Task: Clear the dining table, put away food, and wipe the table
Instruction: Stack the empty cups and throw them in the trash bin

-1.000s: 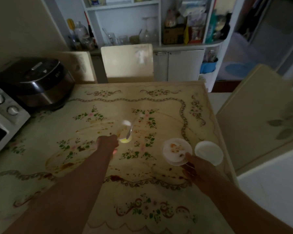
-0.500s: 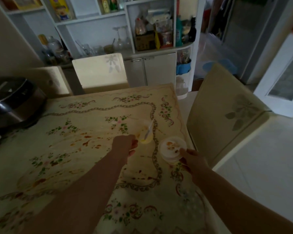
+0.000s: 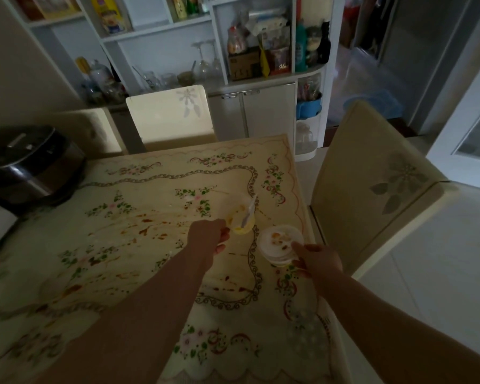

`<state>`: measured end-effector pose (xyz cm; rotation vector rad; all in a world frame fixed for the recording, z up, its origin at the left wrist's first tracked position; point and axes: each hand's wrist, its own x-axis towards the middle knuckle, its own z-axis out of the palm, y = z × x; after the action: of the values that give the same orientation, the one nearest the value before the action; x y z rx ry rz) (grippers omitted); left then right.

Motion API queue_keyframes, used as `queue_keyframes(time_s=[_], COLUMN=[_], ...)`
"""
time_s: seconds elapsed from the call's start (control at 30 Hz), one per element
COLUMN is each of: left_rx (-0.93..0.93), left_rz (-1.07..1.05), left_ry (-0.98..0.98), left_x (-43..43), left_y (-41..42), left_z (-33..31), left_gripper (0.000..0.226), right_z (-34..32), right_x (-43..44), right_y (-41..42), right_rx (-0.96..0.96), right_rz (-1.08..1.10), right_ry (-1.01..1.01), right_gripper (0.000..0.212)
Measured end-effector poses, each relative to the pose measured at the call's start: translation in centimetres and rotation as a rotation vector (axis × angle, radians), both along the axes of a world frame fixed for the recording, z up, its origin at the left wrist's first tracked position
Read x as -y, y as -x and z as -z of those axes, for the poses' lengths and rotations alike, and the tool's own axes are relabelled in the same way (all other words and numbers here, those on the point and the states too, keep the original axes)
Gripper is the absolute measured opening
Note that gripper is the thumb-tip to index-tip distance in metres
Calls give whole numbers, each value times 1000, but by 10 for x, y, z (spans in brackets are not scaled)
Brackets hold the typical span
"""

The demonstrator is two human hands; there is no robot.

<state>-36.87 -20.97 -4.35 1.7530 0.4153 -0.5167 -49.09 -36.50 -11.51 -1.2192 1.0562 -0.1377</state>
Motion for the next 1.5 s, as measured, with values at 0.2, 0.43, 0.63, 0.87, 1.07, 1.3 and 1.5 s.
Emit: queue_keyframes(time_s=[0.2,0.43,0.63,0.87,1.07,1.3,1.5], left_rx=[10,1,-3,-2,3,33,39], left_rz=[-9,-2,-21,11,24,38,55], left_ry=[-15,-25,-36,-29,-31,-42,-67], left_x=[0,-4,-11,-15,-17,-23,-31], left_y=[2,3,1,2,-1,-4,-12], left_z=[0,-2,-3,-2,-1,0,-1], left_gripper=[20,23,26,24,25,20,21], right_z=[6,8,3,2,7,12,12], right_x=[4,0,-1,-9,-18,-26,-34], right_y=[-4,-9,-10,-13,-14,-20,-26], right_rx=[-6,-26,-44,-87,-125,-135,-157], right_rz=[28,-41,-23,-135,-155,-121,-132], right_ry=[-87,-158,-323,-259,-157,-143,-127], right_gripper=[16,21,16,14,15,17,20])
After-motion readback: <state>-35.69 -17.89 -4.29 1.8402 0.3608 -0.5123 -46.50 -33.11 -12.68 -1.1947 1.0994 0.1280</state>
